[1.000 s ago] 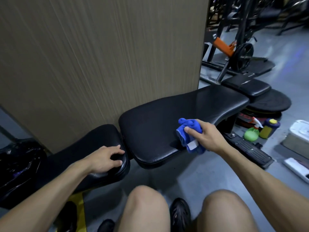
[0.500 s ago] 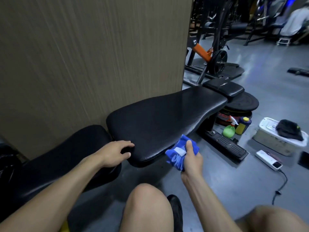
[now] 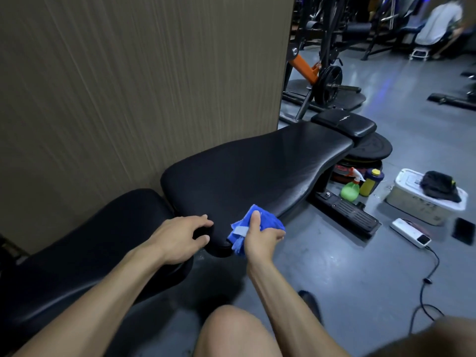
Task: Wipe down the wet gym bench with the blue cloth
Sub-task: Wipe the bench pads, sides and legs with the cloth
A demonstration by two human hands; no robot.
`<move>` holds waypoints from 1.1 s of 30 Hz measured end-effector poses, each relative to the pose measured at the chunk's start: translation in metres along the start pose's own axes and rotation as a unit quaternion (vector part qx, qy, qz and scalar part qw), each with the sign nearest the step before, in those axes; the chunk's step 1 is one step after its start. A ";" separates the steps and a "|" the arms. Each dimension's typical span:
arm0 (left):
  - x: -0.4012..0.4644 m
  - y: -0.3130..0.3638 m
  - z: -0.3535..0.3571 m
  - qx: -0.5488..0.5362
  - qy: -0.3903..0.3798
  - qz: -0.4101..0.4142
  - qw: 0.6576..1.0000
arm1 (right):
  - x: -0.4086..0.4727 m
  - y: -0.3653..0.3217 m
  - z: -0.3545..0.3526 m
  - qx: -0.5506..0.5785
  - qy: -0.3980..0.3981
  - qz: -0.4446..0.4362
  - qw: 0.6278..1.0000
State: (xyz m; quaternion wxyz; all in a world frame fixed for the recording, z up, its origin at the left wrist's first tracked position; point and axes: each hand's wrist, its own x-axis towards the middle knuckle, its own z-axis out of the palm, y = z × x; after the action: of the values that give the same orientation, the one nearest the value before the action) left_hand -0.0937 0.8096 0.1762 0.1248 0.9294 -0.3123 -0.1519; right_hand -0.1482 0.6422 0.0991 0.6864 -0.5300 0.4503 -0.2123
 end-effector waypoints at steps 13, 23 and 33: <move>0.030 0.014 0.002 -0.049 0.098 0.071 0.991 | 0.001 0.003 -0.004 -0.065 0.038 -0.076 0.994; 0.111 0.052 0.024 -0.012 0.099 0.108 0.989 | 0.136 -0.062 -0.043 -0.096 0.065 -0.103 0.988; 0.173 0.095 0.013 -0.042 0.097 0.151 0.983 | 0.128 -0.022 -0.049 -0.108 0.002 -0.106 0.988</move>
State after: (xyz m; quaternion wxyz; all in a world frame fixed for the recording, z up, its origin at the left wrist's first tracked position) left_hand -0.0188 0.6276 0.1595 0.2154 0.8756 -0.4290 -0.0530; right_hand -0.1205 0.5096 0.0674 0.5982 -0.6453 0.4128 -0.2353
